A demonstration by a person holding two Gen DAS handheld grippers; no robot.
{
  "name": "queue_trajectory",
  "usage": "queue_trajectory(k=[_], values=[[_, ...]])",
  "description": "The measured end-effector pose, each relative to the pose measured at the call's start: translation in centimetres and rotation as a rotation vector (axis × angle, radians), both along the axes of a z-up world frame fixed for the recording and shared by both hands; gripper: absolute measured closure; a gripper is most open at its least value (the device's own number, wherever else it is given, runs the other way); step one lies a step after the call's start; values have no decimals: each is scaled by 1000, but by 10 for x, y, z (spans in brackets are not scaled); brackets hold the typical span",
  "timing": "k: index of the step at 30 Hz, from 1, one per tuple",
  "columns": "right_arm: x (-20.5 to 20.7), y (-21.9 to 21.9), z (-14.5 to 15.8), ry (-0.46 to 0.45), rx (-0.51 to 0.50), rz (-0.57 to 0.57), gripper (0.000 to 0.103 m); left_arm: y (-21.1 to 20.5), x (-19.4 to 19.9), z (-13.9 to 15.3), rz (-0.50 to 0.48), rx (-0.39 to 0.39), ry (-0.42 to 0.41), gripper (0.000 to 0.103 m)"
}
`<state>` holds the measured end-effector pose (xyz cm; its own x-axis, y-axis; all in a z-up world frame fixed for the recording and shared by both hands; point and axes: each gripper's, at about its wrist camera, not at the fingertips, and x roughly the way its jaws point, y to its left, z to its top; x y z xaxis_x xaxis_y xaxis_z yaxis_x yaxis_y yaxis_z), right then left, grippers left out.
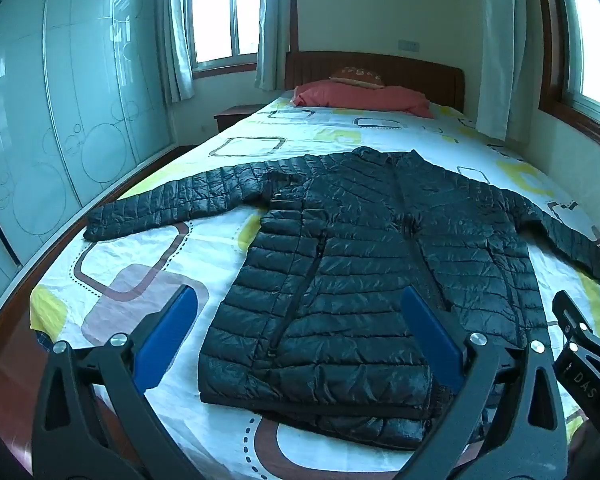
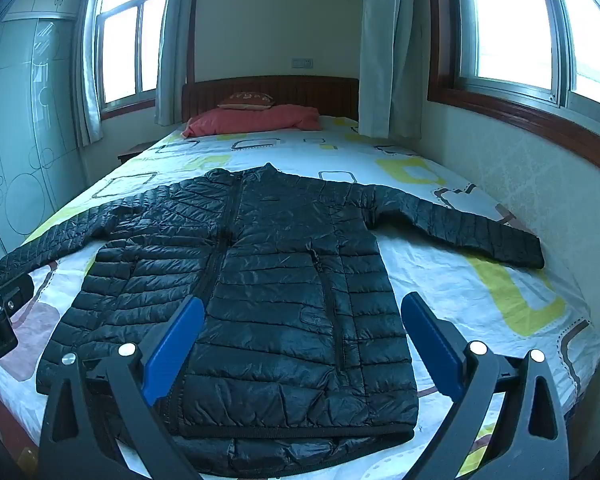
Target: Fold large clothes
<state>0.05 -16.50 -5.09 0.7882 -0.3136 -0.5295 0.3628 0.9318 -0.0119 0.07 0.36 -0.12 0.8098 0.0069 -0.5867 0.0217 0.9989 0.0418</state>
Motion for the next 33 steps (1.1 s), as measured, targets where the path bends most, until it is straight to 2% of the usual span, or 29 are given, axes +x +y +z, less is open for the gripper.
queue_trajectory(k=[33], values=[[0, 0, 0, 2, -1, 0, 5, 5, -2, 0, 2, -1, 10, 2]])
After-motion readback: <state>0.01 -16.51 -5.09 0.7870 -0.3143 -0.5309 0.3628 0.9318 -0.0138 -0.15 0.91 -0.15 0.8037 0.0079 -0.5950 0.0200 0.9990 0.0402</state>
